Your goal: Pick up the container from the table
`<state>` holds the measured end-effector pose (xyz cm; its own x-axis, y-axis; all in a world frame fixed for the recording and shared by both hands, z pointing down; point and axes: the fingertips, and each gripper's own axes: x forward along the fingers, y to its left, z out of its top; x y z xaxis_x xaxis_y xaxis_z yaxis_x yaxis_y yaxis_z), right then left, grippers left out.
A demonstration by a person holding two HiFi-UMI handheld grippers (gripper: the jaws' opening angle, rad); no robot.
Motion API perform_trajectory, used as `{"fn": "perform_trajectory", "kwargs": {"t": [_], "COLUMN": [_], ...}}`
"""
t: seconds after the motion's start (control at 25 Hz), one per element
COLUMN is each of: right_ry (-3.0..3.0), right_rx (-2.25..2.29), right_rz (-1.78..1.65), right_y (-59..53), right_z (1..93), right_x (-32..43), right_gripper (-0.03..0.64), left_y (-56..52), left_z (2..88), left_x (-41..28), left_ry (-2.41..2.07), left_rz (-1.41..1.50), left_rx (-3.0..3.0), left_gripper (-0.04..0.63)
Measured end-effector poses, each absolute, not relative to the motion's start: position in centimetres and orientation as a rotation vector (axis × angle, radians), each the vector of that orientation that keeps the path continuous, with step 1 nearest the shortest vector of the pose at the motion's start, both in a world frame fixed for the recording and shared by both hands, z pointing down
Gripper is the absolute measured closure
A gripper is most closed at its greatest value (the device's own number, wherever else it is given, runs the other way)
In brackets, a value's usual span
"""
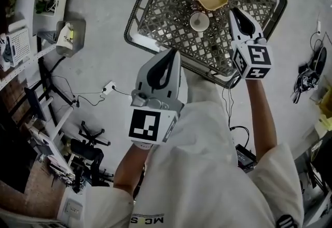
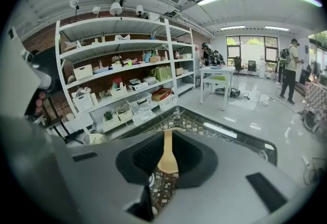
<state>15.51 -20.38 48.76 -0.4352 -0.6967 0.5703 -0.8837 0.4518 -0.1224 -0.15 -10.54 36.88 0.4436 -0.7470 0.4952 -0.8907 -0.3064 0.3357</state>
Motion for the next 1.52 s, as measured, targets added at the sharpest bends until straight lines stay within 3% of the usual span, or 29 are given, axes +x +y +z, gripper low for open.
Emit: {"fn": "perform_trajectory", "kwargs": {"t": [1.12,1.52], "right_ry": [-2.002,-1.876], "right_rx": [1.397,1.411], "right_rz": [0.753,0.664], "right_y": [-25.7,-26.4], "right_z": [65.2,66.2], "right_x": [18.6,18.7], "right_gripper": [0.531,0.584], "left_y": [-11.8,-11.2], "left_z": [45.0,45.0], "left_x": [0.7,-0.3], "left_ry": [-1.351,-1.361], "left_rz": [0.434,0.433], "left_rx": [2.049,2.029], "left_gripper": [0.571,0.571]}}
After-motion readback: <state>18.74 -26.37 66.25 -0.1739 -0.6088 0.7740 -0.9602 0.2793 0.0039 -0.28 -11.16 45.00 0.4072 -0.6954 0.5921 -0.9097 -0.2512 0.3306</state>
